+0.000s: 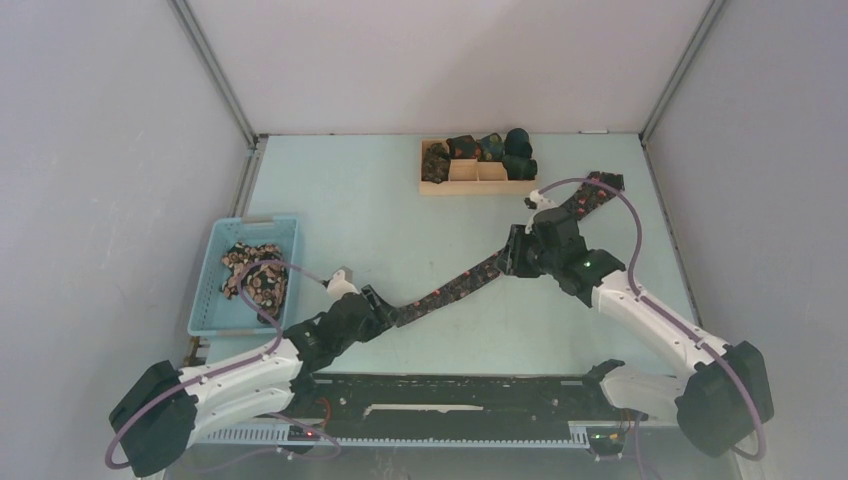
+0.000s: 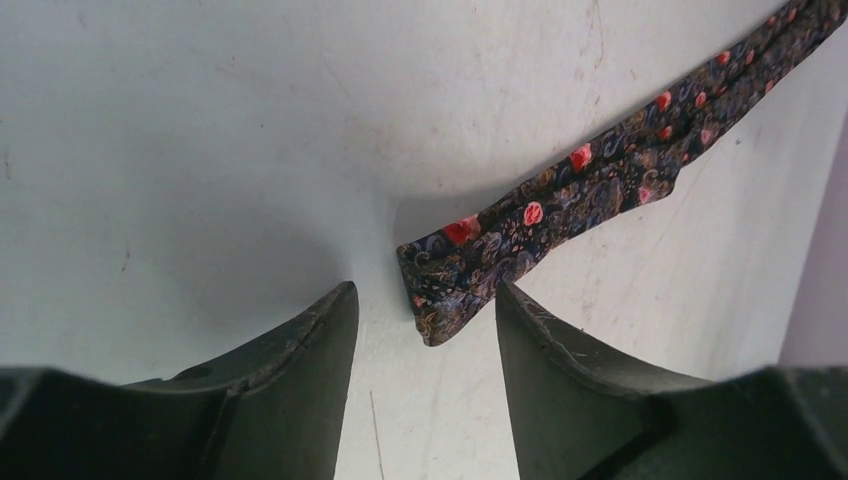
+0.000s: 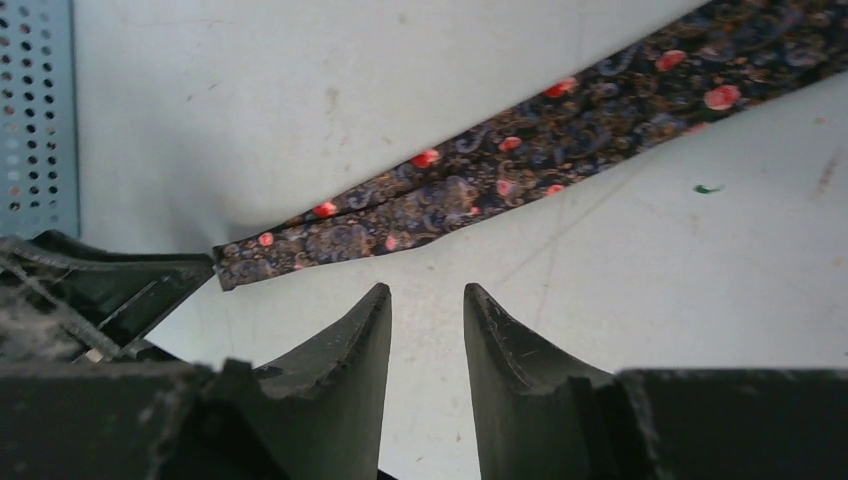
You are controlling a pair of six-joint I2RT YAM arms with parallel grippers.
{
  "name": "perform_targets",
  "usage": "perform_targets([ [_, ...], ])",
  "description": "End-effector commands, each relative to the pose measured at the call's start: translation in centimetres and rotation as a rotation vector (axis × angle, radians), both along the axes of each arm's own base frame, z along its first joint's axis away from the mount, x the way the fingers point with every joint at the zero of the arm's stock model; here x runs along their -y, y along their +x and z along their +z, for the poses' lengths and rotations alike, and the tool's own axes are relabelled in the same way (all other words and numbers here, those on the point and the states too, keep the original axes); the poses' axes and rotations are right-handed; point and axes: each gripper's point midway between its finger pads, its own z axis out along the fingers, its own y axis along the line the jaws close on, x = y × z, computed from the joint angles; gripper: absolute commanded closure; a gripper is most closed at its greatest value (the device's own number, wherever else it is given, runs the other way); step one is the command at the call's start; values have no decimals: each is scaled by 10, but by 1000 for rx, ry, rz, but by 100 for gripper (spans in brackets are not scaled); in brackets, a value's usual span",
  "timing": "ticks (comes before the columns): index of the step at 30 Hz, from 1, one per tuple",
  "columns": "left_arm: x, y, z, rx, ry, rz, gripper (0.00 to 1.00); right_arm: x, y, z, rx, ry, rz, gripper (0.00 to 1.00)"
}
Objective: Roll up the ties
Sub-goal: Roll the tie at the center of the board.
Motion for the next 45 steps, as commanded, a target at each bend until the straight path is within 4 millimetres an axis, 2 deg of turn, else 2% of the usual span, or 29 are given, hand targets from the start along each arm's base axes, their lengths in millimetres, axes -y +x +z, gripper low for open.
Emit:
perform_targets([
  [1, -1, 10, 5, 11, -64, 86, 41, -29, 5, 17, 84, 80, 54, 65],
  [6, 4, 14, 6, 14, -77, 81, 44, -51, -3, 5, 66, 90, 106, 68],
  [10, 7, 14, 3, 3, -73, 75, 46, -68, -5, -13, 34, 79, 134, 72],
  [16, 7, 14, 0, -9, -68, 77, 48, -80, -3, -44, -32, 58, 128, 78],
  [25, 3, 12, -2, -4, -76, 92, 49, -85, 6, -92, -114, -18, 113, 82],
  [31, 2, 11, -3, -4, -77, 93, 49, -93, 8, -115, -159, -33, 124, 83],
  [37, 0, 10, -6, -9, -68, 91, 48, -96, 13, -117, -165, -49, 133, 84],
  [45, -6, 11, -6, -4, -63, 126, 46, -95, 11, -94, -125, -53, 170, 81],
])
